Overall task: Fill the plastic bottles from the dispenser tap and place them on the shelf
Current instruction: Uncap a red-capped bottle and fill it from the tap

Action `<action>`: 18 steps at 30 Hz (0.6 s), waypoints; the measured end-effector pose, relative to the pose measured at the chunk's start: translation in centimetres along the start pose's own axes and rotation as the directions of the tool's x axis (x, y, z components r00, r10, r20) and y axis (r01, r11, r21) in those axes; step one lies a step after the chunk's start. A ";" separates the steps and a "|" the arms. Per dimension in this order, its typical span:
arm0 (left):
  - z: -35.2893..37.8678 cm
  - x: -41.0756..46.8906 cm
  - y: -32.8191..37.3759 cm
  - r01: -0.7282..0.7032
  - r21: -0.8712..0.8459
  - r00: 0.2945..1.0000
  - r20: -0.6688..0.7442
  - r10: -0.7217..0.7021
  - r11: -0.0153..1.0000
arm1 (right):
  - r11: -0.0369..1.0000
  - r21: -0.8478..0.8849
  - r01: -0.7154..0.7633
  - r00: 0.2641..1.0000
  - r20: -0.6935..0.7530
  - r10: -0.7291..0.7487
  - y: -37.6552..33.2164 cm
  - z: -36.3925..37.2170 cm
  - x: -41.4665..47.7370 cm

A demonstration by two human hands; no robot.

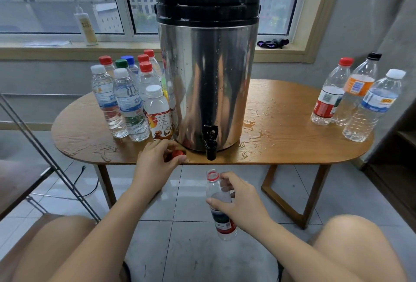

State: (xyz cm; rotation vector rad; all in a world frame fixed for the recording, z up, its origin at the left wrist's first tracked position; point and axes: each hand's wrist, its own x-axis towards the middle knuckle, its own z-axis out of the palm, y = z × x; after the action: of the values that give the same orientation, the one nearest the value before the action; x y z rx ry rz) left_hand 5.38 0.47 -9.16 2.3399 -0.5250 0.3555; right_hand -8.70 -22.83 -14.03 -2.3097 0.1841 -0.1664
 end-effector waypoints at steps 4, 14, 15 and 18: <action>-0.8 -0.2 2.4 -0.020 -0.188 0.999 -0.040 0.013 0.982 | 0.999 0.043 -0.016 1.000 -0.009 0.016 -0.2 0.0 0.2; -1.3 -0.2 8.7 0.030 -0.562 0.999 0.039 -0.010 0.827 | 0.995 0.096 -0.040 0.999 -0.028 0.043 -1.0 0.3 0.8; -1.2 -0.1 8.9 0.033 -0.576 0.999 0.040 -0.012 0.817 | 0.994 0.101 -0.041 0.999 -0.030 0.044 -1.0 0.4 0.9; -1.1 0.2 9.4 0.039 -0.608 0.999 0.029 -0.027 0.793 | 0.992 0.117 -0.048 0.998 -0.030 0.052 -1.0 0.5 1.2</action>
State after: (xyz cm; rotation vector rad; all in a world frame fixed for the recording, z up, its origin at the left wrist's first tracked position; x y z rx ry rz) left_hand 1.15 -5.13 -2.88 1.7172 -0.5138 0.1160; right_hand -7.37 -22.02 -13.54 -2.1859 0.2430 -0.1854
